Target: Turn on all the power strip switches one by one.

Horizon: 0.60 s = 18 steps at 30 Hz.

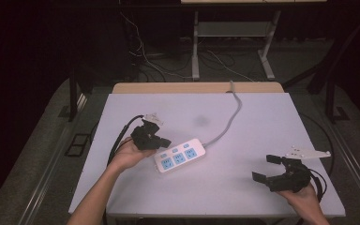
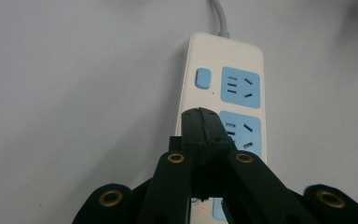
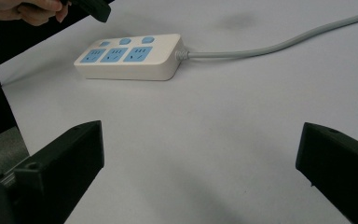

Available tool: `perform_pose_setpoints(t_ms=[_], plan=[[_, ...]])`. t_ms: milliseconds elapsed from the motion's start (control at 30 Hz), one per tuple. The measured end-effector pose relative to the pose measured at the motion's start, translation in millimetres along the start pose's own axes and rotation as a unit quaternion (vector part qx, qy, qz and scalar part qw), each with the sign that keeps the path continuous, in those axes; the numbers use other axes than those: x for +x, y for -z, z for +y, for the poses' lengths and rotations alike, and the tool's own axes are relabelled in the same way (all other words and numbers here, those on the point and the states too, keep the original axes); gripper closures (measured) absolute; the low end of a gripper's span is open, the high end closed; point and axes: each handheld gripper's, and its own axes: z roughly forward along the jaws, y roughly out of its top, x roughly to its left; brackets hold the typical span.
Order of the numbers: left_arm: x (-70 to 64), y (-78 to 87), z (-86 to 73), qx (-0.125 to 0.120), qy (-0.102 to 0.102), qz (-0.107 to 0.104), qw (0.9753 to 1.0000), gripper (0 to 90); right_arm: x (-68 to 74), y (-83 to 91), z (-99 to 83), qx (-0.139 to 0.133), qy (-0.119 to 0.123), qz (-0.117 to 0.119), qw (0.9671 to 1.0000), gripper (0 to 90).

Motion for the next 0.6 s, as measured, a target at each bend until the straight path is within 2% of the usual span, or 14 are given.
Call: perform_pose_setpoints(t_ms=[233,600], plan=[[-0.7,-5.9,8.6,0.005,-0.007,0.000,1.0000,89.7,0.2,-0.1,0.0,0.000,0.002,0.000,1.0000,0.9],[-1.1,-18.8,10.5,0.015,-0.014,-0.005,0.9998,89.7,0.1,-0.7,0.0,0.002,0.004,0.001,1.0000,1.0]])
